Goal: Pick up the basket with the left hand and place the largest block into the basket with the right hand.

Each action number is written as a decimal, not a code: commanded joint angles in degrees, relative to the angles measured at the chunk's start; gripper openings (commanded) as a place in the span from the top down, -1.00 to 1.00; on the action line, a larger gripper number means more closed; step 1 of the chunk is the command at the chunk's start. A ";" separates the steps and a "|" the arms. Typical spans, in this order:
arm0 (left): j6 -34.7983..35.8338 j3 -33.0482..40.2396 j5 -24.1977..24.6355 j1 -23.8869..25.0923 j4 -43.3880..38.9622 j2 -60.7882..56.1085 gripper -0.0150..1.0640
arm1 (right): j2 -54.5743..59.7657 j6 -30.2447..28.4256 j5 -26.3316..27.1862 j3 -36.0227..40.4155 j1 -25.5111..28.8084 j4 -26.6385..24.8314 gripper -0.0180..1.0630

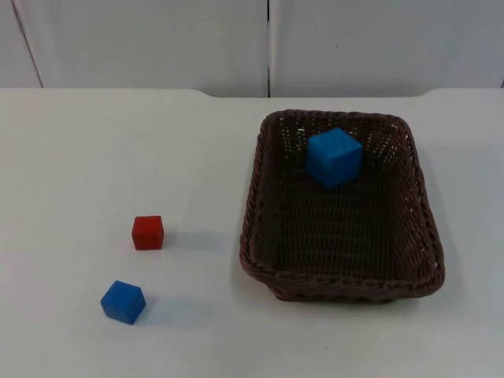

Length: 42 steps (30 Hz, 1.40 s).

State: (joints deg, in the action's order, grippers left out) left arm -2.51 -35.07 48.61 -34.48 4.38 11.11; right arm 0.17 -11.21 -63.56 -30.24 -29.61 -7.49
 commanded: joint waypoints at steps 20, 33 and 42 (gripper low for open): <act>10.32 6.68 13.25 -0.08 -9.48 -11.11 -0.79 | -0.17 3.56 0.99 0.30 -0.12 2.88 -0.39; 5.74 6.68 13.14 -0.08 -6.40 -11.11 -0.79 | -0.17 3.56 1.26 0.43 -0.12 2.77 -0.39; 5.74 6.68 13.04 -0.08 -6.42 -11.11 -0.79 | -0.17 3.67 1.46 0.57 -0.12 2.77 -0.39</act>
State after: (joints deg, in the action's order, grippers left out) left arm 3.52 -28.67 61.94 -34.48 -2.59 0.26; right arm 0.17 -7.45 -62.92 -30.11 -29.61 -4.81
